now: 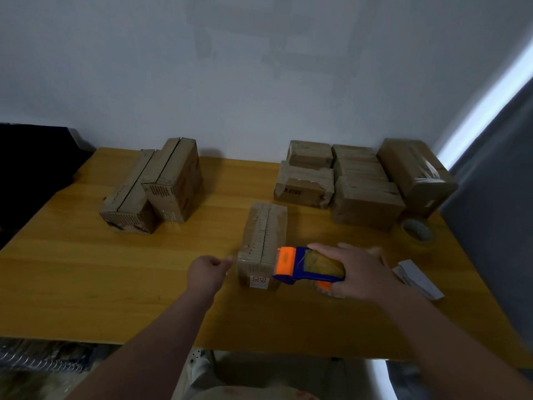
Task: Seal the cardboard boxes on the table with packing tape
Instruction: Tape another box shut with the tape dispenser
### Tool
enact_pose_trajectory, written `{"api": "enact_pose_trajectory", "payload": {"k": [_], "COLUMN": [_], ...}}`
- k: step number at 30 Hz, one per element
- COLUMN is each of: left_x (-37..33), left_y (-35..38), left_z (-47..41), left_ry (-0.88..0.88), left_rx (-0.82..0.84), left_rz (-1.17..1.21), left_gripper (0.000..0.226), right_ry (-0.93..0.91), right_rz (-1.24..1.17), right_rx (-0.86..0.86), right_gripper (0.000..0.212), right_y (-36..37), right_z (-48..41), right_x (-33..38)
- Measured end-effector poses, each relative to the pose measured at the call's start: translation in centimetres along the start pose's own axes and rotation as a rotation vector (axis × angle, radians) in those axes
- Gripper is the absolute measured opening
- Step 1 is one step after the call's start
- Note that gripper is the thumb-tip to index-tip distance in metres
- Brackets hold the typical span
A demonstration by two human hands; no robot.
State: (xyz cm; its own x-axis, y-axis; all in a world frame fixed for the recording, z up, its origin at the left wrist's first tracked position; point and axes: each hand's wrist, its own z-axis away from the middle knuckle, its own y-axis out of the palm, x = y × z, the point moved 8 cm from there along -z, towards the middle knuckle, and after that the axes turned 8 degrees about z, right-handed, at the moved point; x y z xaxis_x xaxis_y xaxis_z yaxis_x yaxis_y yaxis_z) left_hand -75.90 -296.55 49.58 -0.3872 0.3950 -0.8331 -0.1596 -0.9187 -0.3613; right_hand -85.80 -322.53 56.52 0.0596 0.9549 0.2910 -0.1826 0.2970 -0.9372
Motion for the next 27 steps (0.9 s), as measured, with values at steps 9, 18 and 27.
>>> {"api": "enact_pose_trajectory", "payload": {"k": [9, 18, 27], "left_x": [0.8, -1.6, -2.3], "left_y": [2.0, 0.8, 4.0], "left_z": [-0.5, 0.6, 3.3], "left_ry": [-0.015, 0.187, 0.228], "left_rx": [0.150, -0.066, 0.268], "left_rz": [-0.008, -0.193, -0.200], "left_gripper": [0.027, 0.030, 0.077], "right_ry": [0.012, 0.036, 0.065], "right_rz": [-0.051, -0.061, -0.069], "right_rx": [0.018, 0.011, -0.020], "right_gripper": [0.083, 0.083, 0.086], "right_y": [1.1, 1.3, 1.6], "right_z": [-0.5, -0.2, 0.1], "right_x": [-1.3, -1.1, -0.4]}}
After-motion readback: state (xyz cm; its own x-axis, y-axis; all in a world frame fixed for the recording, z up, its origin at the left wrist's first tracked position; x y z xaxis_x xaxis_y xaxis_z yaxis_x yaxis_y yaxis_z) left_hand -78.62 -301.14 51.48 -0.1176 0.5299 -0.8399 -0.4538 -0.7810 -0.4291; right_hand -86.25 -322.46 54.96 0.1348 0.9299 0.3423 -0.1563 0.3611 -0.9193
